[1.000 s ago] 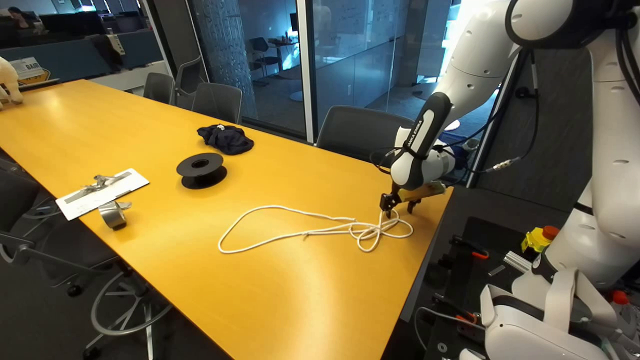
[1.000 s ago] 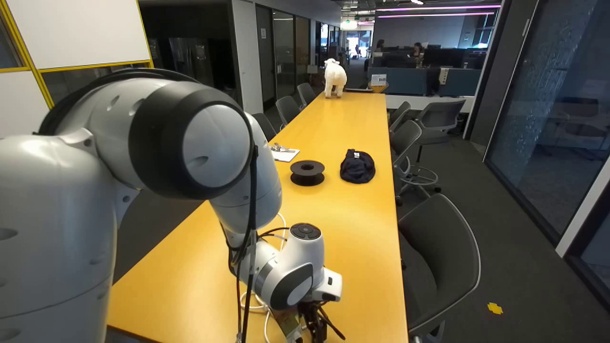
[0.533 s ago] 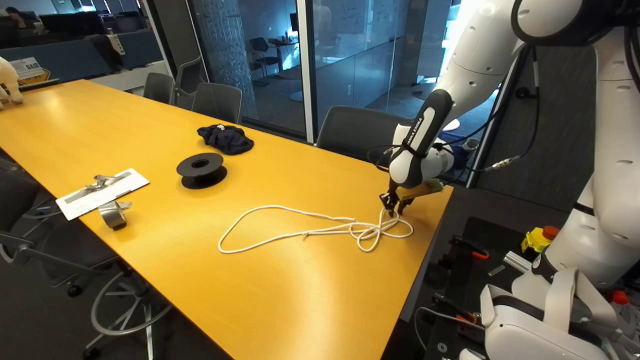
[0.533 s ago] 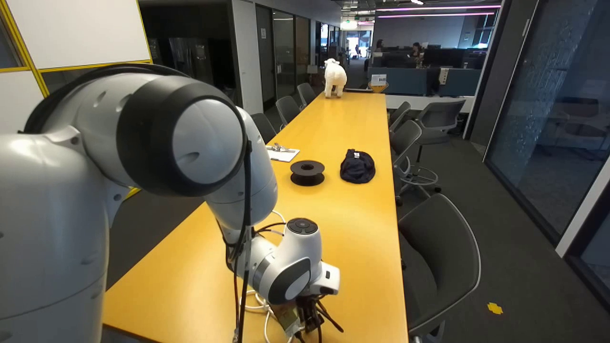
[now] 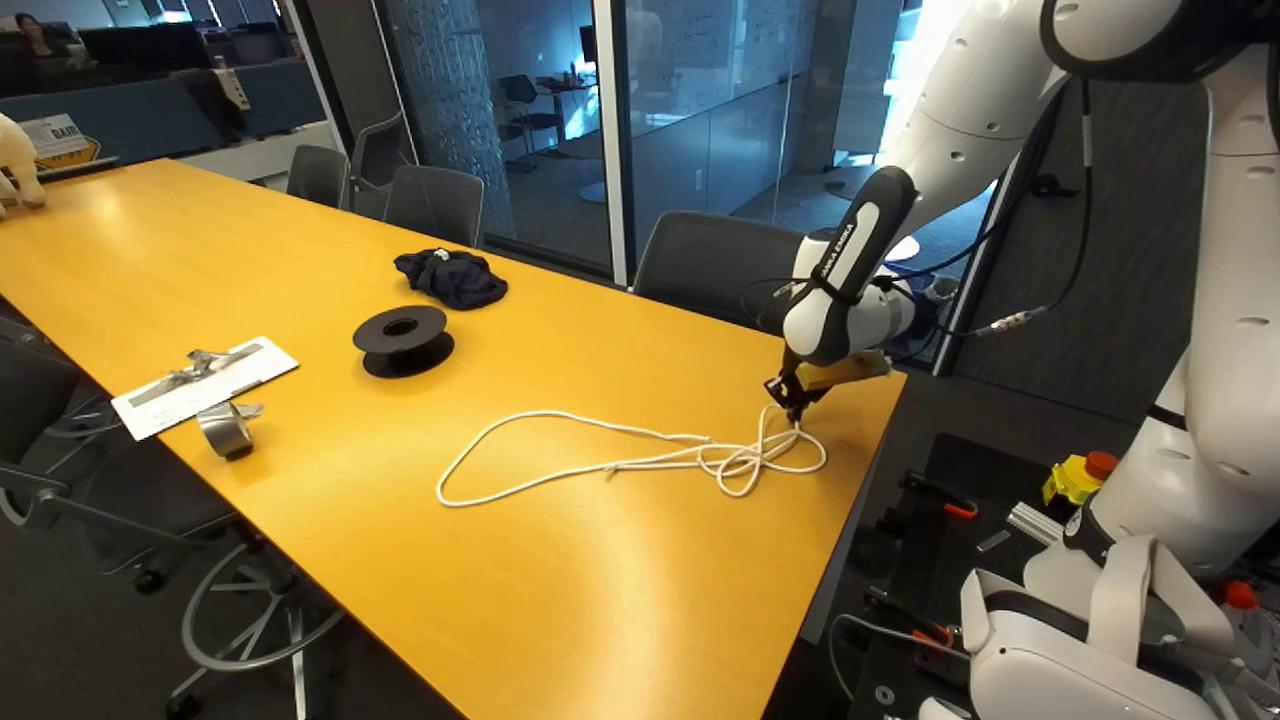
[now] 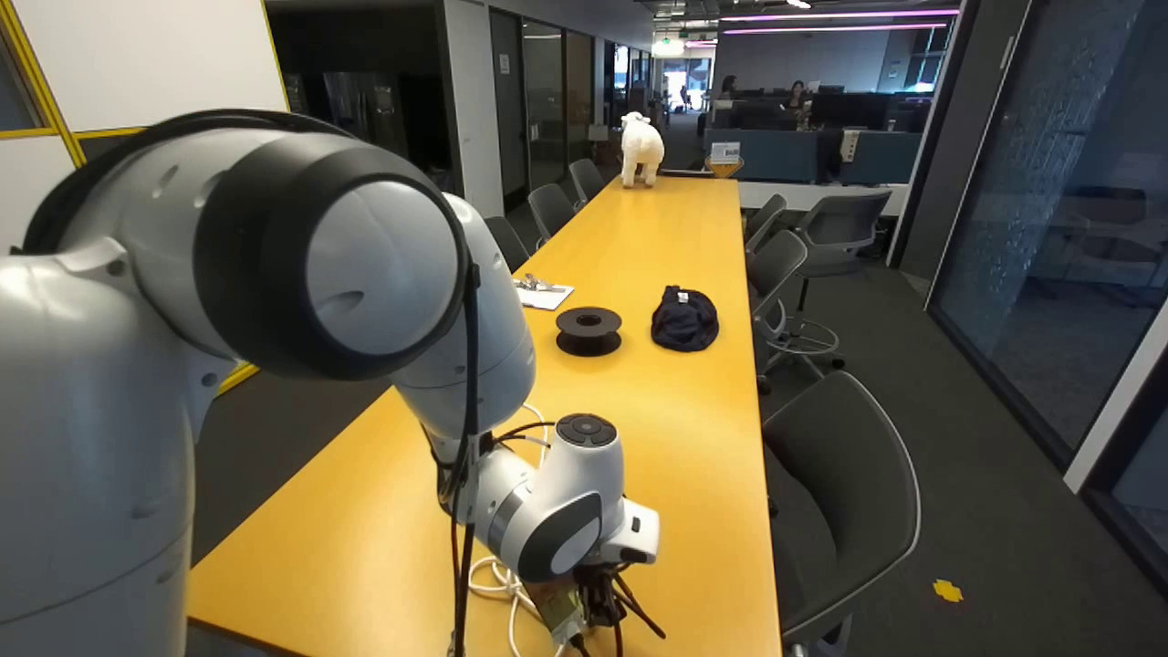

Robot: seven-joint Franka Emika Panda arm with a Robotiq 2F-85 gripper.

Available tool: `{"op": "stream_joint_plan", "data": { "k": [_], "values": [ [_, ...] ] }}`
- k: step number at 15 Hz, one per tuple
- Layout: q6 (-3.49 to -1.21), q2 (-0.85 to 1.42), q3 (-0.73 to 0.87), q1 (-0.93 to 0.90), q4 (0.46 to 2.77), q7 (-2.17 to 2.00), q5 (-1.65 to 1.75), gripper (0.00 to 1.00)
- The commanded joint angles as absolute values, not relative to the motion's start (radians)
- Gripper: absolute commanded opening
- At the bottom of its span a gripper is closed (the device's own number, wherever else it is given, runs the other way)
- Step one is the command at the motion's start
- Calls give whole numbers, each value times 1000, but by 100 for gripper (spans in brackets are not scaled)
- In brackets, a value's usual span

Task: Straighten out the string

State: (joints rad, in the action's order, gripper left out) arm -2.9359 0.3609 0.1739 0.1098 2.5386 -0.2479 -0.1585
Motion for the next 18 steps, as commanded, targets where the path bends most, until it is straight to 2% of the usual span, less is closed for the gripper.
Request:
{"op": "stream_joint_plan", "data": {
  "k": [1,3,6,11,18],
  "values": [
    [-2886,176,247,81,2605,-253,-109,8],
    [-2844,89,324,33,2606,-314,-8,7],
    [-2744,-30,354,39,2564,-458,208,6],
    [-2503,-245,179,146,2473,-669,381,5],
    [-2231,-411,-23,194,2309,-805,356,5]
  ]
}}
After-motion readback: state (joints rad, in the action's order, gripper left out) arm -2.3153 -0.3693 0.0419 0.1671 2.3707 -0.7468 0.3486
